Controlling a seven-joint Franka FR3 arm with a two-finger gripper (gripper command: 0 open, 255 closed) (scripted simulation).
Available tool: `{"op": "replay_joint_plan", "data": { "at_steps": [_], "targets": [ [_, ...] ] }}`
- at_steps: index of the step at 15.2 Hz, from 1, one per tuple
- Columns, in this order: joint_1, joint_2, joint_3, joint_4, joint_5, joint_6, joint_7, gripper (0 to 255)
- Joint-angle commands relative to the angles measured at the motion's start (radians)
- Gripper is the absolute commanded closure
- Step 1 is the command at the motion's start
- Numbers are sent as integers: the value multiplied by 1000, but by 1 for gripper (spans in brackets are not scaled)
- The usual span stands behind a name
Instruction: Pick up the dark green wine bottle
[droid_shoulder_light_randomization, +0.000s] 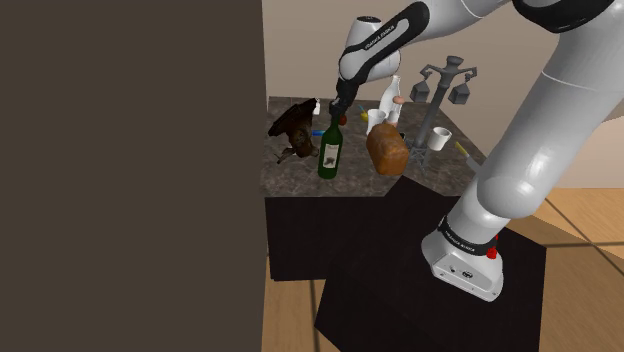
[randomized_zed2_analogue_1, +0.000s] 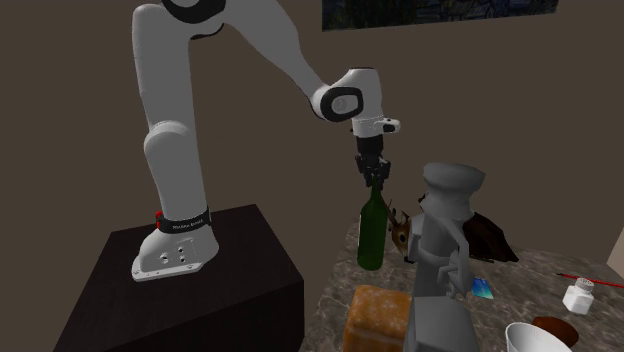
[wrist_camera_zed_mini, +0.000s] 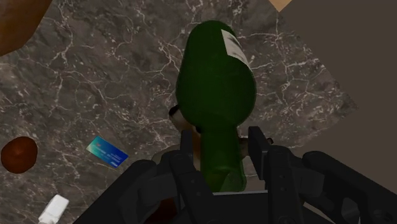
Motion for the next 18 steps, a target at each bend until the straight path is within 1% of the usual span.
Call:
{"op": "replay_joint_plan", "data": {
  "at_steps": [1,7,18],
  "targets": [
    [0,1,0,-1,0,0,0,255],
    [0,4,0,2,1,0,-1,255],
    [2,-90,0,59,-34,-147,23,255]
  ]
}}
